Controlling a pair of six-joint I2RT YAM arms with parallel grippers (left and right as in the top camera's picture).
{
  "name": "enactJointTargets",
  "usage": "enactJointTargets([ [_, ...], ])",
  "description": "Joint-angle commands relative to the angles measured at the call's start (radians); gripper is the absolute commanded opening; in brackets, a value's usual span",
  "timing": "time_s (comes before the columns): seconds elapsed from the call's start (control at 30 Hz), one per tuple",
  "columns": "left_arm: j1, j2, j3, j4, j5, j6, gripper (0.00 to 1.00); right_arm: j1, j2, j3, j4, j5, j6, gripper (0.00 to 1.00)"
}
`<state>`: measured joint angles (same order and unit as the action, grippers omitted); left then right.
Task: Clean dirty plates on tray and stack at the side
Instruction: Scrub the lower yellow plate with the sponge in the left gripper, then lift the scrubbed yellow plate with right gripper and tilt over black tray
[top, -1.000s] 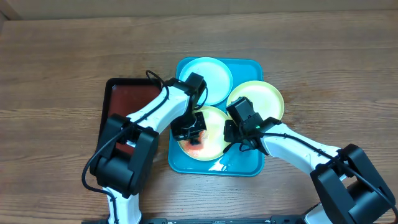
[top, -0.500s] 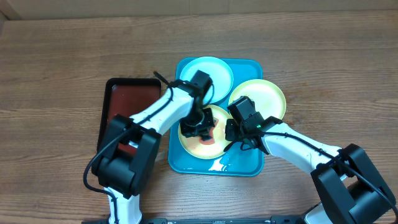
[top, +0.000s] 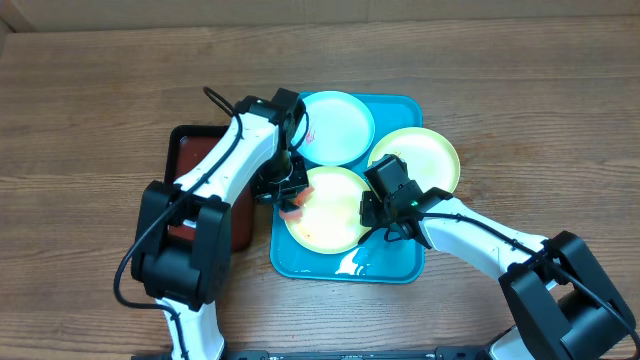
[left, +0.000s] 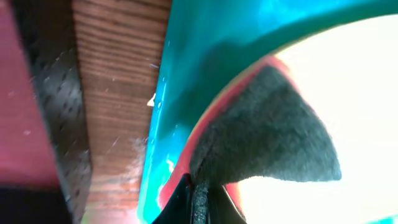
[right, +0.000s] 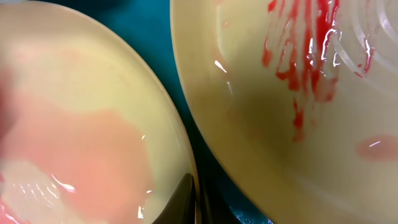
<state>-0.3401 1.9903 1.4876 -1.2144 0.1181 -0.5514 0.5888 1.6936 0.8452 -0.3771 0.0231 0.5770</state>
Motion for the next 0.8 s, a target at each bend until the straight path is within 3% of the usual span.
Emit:
enactJointTargets([
  [0.0,0.059,-0.145,0.038,-0.024,-0.014,0.063,0.04,-0.007,0.035,-0.017,-0.04,0.048,-0.001,0.04],
  [0.23,0.265,-0.249,0.021,-0.054,-0.219,0.062,0.04,-0.006,0.035,-0.012,-0.091,0.047,-0.005,0.04],
  [0.53,0.38,-0.243,-0.262,0.197,-0.204,0.1,0.04,-0.006,0.026,0.013,-0.166,0.047,-0.013,0.04],
  [0.63,0.381,-0.243,-0.278,0.201,-0.189,0.1,0.05,-0.004,-0.003,0.053,-0.231,0.047,-0.06,0.04],
  [0.7,0.383,-0.245,-0.266,0.192,-0.165,0.1,0.16,0.001,-0.033,0.083,-0.27,0.062,-0.078,0.04],
  [0.77,0.387,-0.246,-0.232,0.162,-0.129,0.103,0.47,0.012,-0.074,0.13,-0.315,0.071,-0.127,0.04],
])
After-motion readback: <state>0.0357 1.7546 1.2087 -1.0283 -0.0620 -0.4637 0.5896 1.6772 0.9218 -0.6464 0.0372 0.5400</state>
